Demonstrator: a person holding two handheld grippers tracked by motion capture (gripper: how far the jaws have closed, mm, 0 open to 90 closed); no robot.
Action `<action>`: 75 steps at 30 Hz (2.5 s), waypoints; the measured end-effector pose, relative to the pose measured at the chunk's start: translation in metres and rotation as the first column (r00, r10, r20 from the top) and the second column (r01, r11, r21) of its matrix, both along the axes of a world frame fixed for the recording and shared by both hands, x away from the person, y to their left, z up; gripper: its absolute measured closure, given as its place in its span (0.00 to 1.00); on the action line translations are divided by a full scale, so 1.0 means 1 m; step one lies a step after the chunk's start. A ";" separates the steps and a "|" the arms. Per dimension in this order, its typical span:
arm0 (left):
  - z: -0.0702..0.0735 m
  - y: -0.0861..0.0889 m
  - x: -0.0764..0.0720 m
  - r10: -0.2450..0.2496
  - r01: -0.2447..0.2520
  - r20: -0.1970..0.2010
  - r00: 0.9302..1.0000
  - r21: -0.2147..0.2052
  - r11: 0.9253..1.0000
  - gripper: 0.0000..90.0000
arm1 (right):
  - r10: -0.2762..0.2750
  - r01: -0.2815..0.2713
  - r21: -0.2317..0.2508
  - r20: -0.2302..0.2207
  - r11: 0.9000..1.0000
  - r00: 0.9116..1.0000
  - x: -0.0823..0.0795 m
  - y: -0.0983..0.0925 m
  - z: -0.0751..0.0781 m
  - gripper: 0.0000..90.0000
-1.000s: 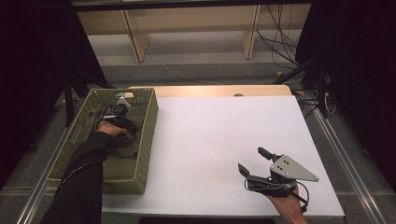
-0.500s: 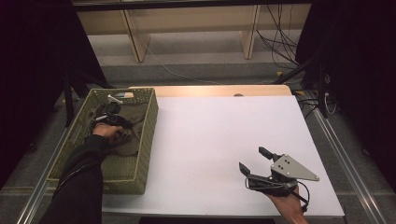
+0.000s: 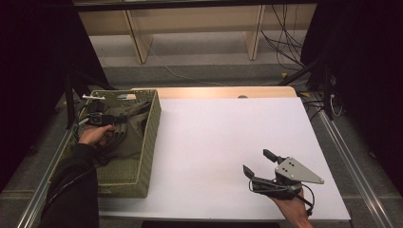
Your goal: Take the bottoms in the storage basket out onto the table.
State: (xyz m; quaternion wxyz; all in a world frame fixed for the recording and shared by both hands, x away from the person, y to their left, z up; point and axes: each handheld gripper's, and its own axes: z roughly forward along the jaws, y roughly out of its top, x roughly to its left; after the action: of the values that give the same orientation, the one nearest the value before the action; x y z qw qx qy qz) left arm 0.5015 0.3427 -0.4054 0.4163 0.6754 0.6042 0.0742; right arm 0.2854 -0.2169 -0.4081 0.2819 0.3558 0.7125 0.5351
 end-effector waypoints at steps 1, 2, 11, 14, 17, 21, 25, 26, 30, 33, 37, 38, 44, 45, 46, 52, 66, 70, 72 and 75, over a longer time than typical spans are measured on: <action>0.003 0.002 -0.003 0.002 -0.001 0.014 1.000 -0.017 1.000 0.94 | 0.000 0.000 -0.001 0.000 1.000 1.000 0.000 0.000 0.000 0.22; 0.005 0.004 -0.006 0.004 -0.003 0.027 1.000 -0.028 1.000 0.94 | 0.000 0.000 0.002 0.001 1.000 1.000 0.000 0.000 0.000 0.22; 0.021 0.013 -0.027 0.041 -0.026 0.119 0.992 -0.129 0.991 0.94 | -0.001 0.001 -0.001 0.002 1.000 1.000 0.000 0.000 0.000 0.22; 0.028 0.015 -0.031 0.048 -0.027 0.147 0.988 -0.144 0.989 0.94 | -0.001 0.001 -0.002 0.002 1.000 1.000 0.000 0.000 0.000 0.22; 0.031 0.015 -0.034 0.056 -0.029 0.164 0.985 -0.166 0.986 0.94 | 0.000 0.000 0.000 0.006 1.000 1.000 -0.001 0.000 0.001 0.22; 0.032 0.016 -0.036 0.070 -0.036 0.176 0.982 -0.192 0.981 0.94 | 0.002 -0.002 -0.004 0.009 1.000 1.000 -0.001 0.000 0.001 0.22; 0.034 0.017 -0.038 0.082 -0.033 0.199 0.977 -0.240 0.970 0.94 | 0.000 0.000 -0.002 0.008 1.000 1.000 -0.001 -0.001 0.001 0.22; 0.036 0.017 -0.039 0.084 -0.033 0.206 0.975 -0.242 0.970 0.94 | 0.001 -0.001 -0.003 0.009 1.000 1.000 -0.001 0.000 0.001 0.22; 0.043 0.013 -0.042 0.092 -0.031 0.236 0.967 -0.250 0.968 0.94 | 0.002 -0.002 -0.006 0.008 1.000 1.000 -0.001 0.000 0.001 0.22; 0.049 0.009 -0.045 0.089 -0.016 0.263 0.961 -0.270 0.963 0.94 | 0.000 0.000 -0.006 0.009 1.000 1.000 -0.001 0.000 0.000 0.22; 0.060 0.002 -0.049 0.081 0.015 0.300 0.951 -0.304 0.952 0.94 | -0.002 0.002 -0.007 0.009 1.000 1.000 -0.001 0.000 0.000 0.22; 0.063 0.000 -0.050 0.079 0.022 0.310 0.947 -0.309 0.951 0.94 | -0.001 0.001 -0.008 0.010 1.000 1.000 -0.001 0.000 0.000 0.22; 0.077 -0.013 -0.055 0.065 0.060 0.360 0.931 -0.325 0.944 0.94 | -0.003 0.003 -0.013 0.008 1.000 1.000 -0.001 0.000 0.000 0.22; 0.079 -0.015 -0.056 0.064 0.066 0.367 0.928 -0.333 0.941 0.94 | -0.003 0.003 -0.010 0.009 1.000 1.000 -0.001 0.000 0.000 0.22; 0.081 -0.017 -0.056 0.062 0.072 0.375 0.925 -0.334 0.940 0.94 | -0.003 0.003 -0.011 0.009 1.000 1.000 -0.001 0.000 0.000 0.22; 0.096 -0.033 -0.061 0.035 0.121 0.419 0.907 -0.340 0.932 0.94 | -0.002 0.002 -0.012 0.008 1.000 1.000 0.000 0.000 -0.001 0.22; 0.123 -0.090 -0.072 -0.075 0.247 0.495 0.865 -0.291 0.924 0.94 | -0.009 0.009 -0.012 0.005 1.000 1.000 0.000 -0.001 -0.001 0.22; 0.126 -0.106 -0.071 -0.108 0.277 0.502 0.858 -0.275 0.921 0.94 | -0.005 0.005 -0.008 0.002 1.000 1.000 0.001 0.000 -0.001 0.22; 0.127 -0.113 -0.071 -0.122 0.292 0.504 0.855 -0.274 0.916 0.94 | -0.005 0.005 -0.013 0.005 1.000 1.000 0.001 0.000 -0.001 0.22; 0.130 -0.124 -0.071 -0.141 0.316 0.512 0.847 -0.272 0.909 0.94 | -0.007 0.007 -0.011 0.005 1.000 1.000 0.001 0.000 -0.001 0.22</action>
State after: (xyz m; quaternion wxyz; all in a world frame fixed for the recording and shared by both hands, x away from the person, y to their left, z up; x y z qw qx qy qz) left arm 0.4306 0.2185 -0.2759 0.6712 0.6195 0.3988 0.0813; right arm 0.2860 -0.2172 -0.4091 0.2877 0.3553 0.7134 0.5311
